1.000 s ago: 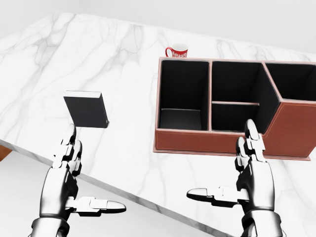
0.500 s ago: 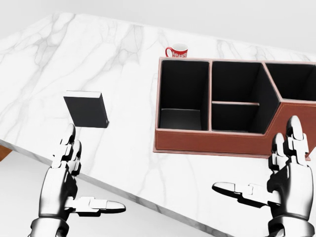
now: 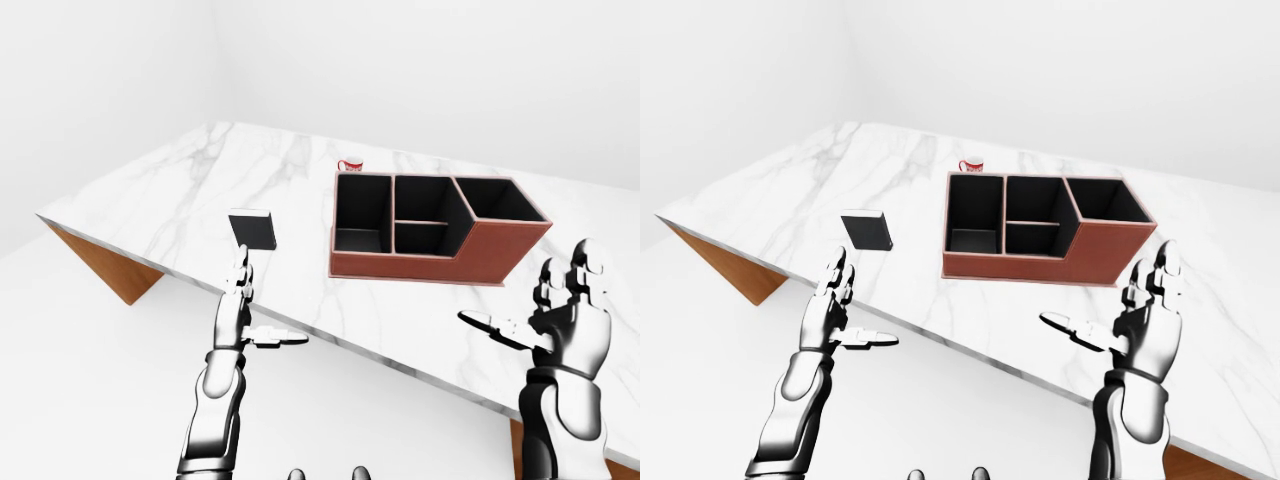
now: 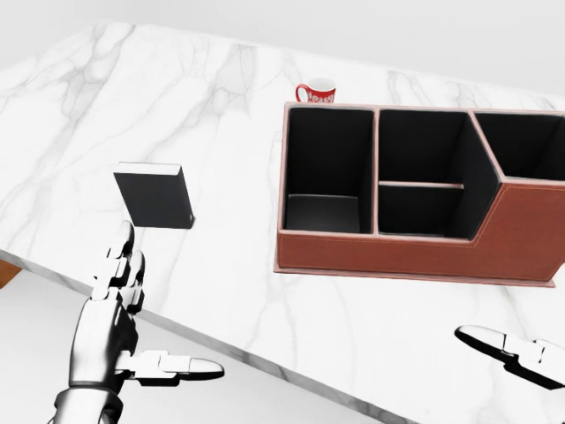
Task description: Pick up the book and place it in the left compartment of the caddy.
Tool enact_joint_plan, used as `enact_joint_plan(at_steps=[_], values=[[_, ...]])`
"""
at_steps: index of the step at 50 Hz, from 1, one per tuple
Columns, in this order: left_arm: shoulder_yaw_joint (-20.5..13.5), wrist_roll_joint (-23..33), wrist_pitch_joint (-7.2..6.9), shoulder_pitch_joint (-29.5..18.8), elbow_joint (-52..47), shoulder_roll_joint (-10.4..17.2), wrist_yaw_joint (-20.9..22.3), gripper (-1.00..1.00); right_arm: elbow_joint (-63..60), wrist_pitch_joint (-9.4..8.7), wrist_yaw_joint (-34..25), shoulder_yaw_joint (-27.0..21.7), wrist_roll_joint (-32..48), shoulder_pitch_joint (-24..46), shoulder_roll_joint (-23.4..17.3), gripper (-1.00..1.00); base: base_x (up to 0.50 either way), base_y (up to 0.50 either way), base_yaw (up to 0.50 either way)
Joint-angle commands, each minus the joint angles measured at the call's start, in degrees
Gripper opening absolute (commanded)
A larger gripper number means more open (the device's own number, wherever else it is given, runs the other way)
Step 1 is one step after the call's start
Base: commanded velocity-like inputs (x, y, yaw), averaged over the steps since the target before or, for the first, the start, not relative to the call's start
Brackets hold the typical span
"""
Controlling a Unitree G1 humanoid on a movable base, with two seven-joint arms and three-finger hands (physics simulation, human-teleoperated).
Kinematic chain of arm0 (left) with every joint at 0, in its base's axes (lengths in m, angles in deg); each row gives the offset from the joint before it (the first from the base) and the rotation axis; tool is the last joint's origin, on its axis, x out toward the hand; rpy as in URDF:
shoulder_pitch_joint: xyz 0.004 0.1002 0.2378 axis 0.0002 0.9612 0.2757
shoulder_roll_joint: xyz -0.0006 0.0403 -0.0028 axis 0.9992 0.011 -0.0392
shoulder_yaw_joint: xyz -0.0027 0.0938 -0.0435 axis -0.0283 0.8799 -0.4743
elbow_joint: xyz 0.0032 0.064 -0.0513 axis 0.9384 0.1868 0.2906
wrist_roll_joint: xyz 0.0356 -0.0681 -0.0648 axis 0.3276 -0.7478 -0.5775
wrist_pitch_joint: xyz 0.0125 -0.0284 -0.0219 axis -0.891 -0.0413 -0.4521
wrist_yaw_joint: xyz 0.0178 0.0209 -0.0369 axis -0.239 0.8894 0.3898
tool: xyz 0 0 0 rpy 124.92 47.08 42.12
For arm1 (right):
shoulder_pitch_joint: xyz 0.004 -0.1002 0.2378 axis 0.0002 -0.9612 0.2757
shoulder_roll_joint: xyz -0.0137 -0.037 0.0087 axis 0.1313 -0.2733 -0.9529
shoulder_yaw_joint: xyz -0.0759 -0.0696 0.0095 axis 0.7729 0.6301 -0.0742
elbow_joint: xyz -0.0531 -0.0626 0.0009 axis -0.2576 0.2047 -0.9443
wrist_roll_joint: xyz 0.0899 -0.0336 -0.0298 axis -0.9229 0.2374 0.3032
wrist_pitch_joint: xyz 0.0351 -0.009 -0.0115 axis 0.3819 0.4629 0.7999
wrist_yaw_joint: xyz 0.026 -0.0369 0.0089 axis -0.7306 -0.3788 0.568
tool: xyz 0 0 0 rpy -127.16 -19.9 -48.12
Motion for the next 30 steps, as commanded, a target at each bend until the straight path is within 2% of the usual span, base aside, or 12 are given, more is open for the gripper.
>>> enact_joint_plan(at_steps=[1,15,18,25,28,30], values=[[0.1,0.3,-0.09,0.1,-0.1,0.0,-0.2,1.0,-6.3,0.0,-1.1,-6.5,-3.4,-1.7,1.1,1.0,0.0,0.0,0.0],[0.3,0.7,-0.35,0.4,-0.6,-0.1,-0.4,1.0,-14.8,0.0,-2.2,-12.2,-5.9,-2.2,2.1,1.0,0.0,0.0,0.0],[0.2,0.7,0.1,0.1,0.3,-0.1,-0.5,1.0,-16.1,0.0,-2.5,-14.3,-7.1,-2.2,2.3,1.0,0.0,0.0,0.0],[0.4,0.9,-0.28,0.4,-0.4,-0.1,-0.6,1.0,-17.8,0.0,-3.7,-21.0,-12.6,-2.5,2.3,1.0,0.0,0.0,0.0],[0.3,0.9,-0.06,0.1,0.1,-0.1,-0.7,1.0,-18.0,0.0,-4.0,-23.2,-14.3,-2.6,2.1,1.0,0.0,0.0,0.0],[0.0,0.8,0.94,-0.6,1.9,0.1,-0.7,1.0,-18.2,0.0,-3.9,-25.6,-16.4,-2.8,1.8,1.0,0.0,0.0,0.0]])
